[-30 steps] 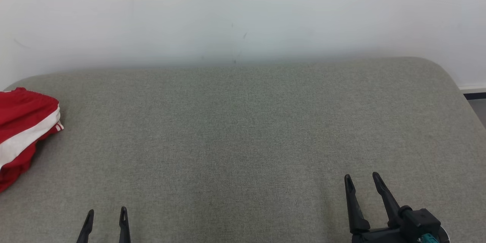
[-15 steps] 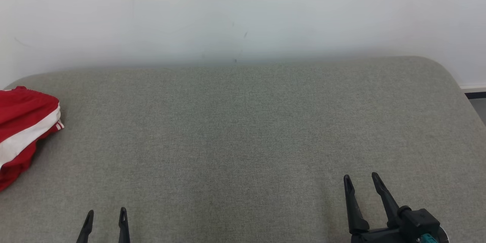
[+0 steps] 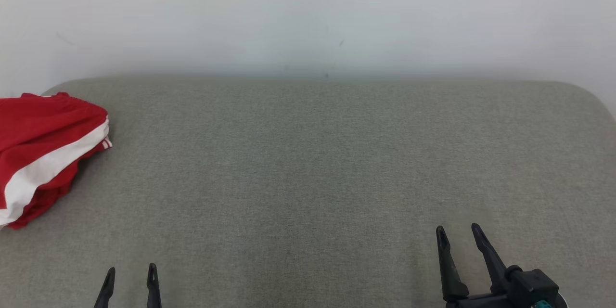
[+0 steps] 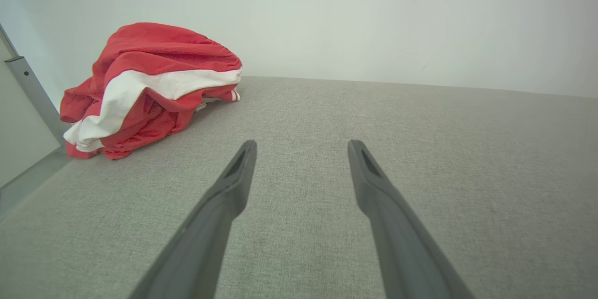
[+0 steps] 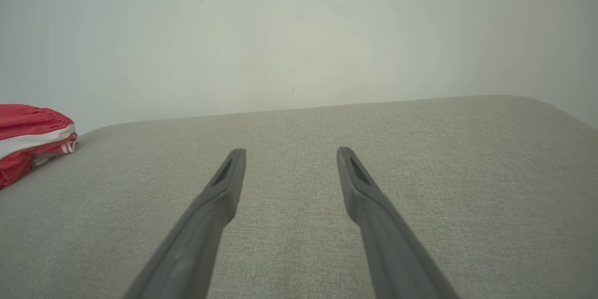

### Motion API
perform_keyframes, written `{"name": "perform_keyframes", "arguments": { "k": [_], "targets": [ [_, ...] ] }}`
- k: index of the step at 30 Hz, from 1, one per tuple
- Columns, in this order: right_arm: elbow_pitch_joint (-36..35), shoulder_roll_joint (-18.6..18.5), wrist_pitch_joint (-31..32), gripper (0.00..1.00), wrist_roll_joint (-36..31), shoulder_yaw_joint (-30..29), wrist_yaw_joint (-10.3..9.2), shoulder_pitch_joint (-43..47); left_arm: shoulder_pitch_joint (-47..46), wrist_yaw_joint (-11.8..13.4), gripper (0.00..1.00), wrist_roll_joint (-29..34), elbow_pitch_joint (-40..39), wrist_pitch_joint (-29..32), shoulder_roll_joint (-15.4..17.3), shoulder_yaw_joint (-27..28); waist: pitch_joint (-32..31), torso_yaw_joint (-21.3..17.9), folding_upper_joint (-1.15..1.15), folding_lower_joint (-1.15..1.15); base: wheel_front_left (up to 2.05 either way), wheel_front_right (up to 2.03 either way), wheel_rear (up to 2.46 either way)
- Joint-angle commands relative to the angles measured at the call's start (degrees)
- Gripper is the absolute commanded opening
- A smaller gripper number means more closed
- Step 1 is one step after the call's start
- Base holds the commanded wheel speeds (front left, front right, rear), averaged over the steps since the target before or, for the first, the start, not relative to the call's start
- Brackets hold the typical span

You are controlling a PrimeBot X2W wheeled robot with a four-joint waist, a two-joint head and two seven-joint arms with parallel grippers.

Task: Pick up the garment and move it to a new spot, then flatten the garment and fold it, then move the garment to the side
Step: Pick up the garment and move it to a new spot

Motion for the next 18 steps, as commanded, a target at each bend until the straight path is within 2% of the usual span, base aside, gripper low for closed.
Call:
{"name": "perform_keyframes", "arguments": {
  "k": [1, 18],
  "targets": [
    [-0.05, -0.01, -0.05, 1.00, 0.50, 0.11, -0.12, 0.18, -0.20, -0.24, 1.00, 0.40, 0.20, -0.20, 0.22, 0.33, 0.10, 2.02, 0.00, 0.00, 0.00, 0.00, 0.00],
    [0.40, 0.00, -0.05, 1.00, 0.87, 0.80, -0.12, 1.88, 0.46, 0.55, 1.00, 1.00, 1.36, -0.20, 0.21, 2.01, -1.47, 14.69, 0.00, 0.00, 0.00, 0.00, 0.00]
  ]
}}
